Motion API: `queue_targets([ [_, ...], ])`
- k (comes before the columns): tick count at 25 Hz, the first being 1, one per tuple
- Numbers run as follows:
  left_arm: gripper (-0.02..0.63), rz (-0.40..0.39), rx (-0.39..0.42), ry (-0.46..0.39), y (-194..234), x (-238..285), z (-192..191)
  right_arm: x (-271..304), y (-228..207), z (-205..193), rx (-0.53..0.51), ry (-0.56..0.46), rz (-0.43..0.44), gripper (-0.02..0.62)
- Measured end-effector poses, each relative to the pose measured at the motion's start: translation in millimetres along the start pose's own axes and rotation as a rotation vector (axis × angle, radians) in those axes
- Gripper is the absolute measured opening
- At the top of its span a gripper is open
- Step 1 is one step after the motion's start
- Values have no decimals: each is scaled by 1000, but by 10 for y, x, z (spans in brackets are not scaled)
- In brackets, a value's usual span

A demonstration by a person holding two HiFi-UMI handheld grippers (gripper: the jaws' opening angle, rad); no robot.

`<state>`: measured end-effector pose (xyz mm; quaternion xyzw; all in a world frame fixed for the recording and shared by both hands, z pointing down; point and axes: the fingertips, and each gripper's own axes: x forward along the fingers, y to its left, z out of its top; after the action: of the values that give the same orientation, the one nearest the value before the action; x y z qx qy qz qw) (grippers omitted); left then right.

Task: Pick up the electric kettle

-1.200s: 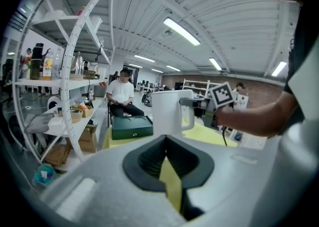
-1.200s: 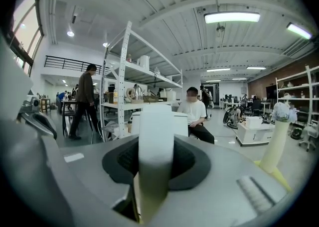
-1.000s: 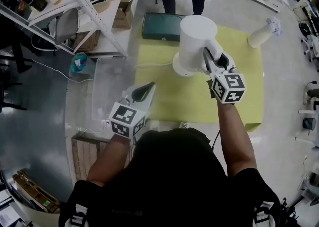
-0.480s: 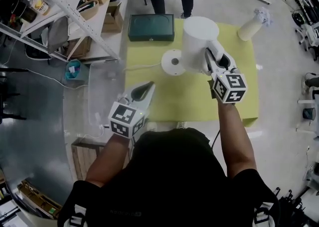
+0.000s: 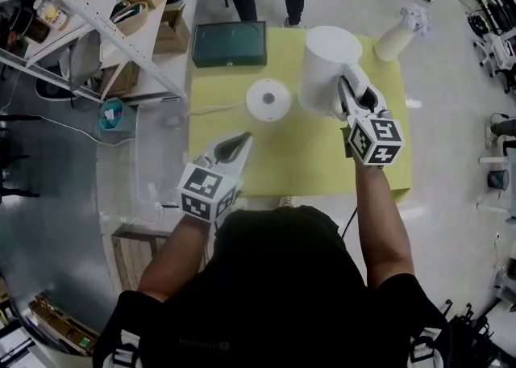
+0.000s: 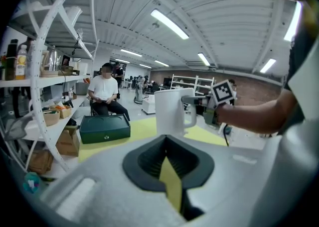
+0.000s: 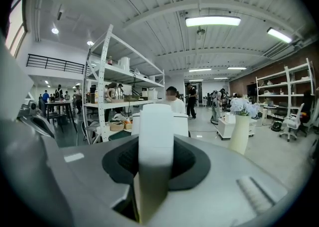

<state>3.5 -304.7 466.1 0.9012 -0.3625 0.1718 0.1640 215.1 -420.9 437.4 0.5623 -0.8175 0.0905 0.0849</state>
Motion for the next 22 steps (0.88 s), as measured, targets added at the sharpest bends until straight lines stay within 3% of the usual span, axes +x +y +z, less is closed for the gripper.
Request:
queue_targets([
  [12, 2, 18, -6, 14, -140, 281, 31, 4, -663, -226, 14, 16, -69, 118],
  [22, 2, 41, -13, 23, -134, 372, 54, 68, -936, -356, 23, 22, -108, 118],
])
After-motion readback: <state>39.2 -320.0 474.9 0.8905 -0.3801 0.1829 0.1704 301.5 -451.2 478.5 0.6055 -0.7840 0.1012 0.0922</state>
